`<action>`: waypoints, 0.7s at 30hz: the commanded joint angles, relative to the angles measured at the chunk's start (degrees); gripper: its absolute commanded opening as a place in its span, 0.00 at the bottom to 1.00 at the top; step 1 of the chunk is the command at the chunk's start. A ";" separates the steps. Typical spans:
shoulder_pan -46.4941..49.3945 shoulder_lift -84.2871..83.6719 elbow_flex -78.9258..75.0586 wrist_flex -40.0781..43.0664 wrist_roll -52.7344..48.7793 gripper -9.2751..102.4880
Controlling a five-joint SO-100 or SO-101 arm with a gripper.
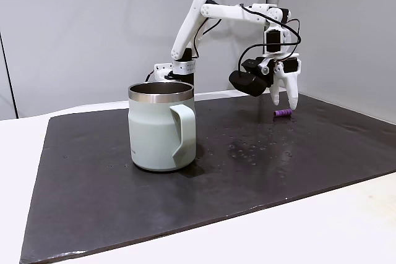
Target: Grasp a pengrip and put it in the cup.
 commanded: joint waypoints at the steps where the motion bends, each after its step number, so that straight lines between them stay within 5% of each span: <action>1: -1.32 -0.09 -3.69 -0.53 0.62 0.30; 12: -3.52 -4.04 -4.92 -0.62 0.35 0.27; 21: -3.43 -6.42 -6.15 -1.23 -0.97 0.13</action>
